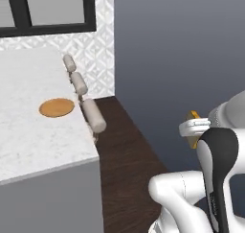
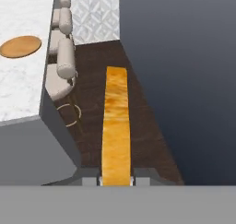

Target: Start the toaster. Once the lever pops up, take the bread to the plate on the dining counter.

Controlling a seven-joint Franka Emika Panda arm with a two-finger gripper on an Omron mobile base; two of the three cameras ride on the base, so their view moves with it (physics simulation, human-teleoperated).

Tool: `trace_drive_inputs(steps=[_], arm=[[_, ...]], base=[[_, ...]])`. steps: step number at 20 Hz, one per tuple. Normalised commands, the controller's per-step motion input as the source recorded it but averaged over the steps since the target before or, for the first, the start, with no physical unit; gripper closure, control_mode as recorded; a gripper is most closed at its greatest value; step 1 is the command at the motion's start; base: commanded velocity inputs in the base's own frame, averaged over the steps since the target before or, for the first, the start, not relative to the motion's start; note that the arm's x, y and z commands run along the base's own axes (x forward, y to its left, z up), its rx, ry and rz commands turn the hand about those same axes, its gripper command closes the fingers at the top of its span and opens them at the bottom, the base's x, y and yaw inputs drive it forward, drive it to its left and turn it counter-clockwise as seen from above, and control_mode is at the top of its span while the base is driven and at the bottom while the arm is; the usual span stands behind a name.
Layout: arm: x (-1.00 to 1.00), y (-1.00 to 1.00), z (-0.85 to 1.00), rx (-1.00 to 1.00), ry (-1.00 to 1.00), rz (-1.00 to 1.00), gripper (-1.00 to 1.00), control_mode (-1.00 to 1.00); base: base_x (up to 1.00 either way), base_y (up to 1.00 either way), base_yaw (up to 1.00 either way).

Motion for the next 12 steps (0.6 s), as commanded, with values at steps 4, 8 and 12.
trace_drive_inputs(steps=[4, 8, 12], arm=[[0.0, 0.0, 0.0, 0.0, 0.0, 0.0, 1.0, 1.0], [0.0, 0.0, 0.0, 0.0, 0.0, 0.0, 1.0, 1.0], [0.0, 0.0, 0.0, 0.0, 0.0, 0.0, 1.0, 1.0]], base=[[0.61, -0.84, 0.49], [0.65, -0.53, 0.63], [0.69, -0.44, 0.68]])
